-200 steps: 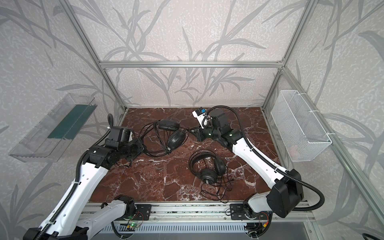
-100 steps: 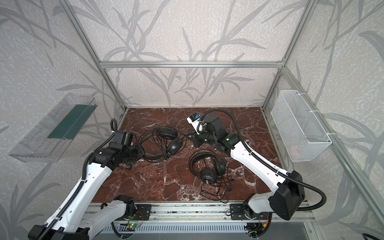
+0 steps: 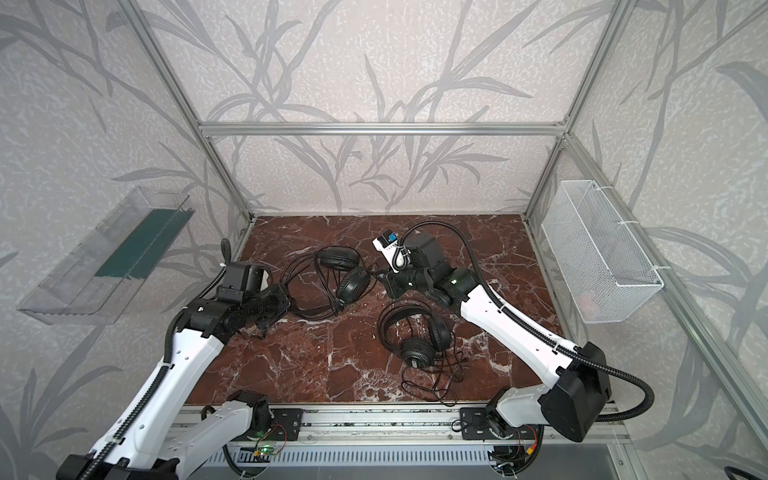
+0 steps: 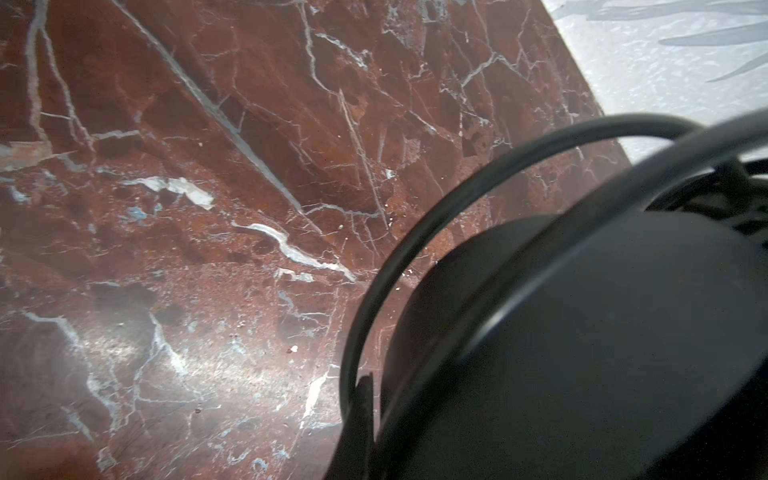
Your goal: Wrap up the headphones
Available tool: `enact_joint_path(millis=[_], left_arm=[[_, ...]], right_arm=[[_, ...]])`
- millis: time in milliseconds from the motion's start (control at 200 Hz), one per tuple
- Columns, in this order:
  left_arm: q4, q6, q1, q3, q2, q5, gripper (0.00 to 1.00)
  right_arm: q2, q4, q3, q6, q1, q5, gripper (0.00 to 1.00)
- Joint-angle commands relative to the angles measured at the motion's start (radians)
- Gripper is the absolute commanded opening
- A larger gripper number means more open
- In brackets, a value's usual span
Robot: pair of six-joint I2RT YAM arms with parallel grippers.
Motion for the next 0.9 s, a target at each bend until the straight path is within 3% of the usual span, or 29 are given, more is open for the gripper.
enact_joint_path(millis=[0,170,350,595,900], left_arm=[[0.122,-0.029,0.004,0.003,-0.040,0.123,0.00],[0.143,-0.013,0.003,-0.019,-0.035,0.189,0.00],[0.134,-0.009,0.006,-0.019,-0.047,0.161,0.00],[0.122,-0.008,0.005,-0.006,-0.022,0.165,0.00],[0.131,-0.014,0.004,-0.040,-0.016,0.166,0.00]], right_arm=[[0.017,-0.058,0.078,-0.021,0.001,-0.014,0.00],[0.002,-0.097,0.117,-0.042,0.008,0.087,0.00],[0.005,-0.151,0.145,-0.054,0.030,0.030,0.00],[0.035,-0.268,0.254,-0.121,0.138,0.143,0.00],[0.065,-0.284,0.298,-0.125,0.182,0.130,0.02]])
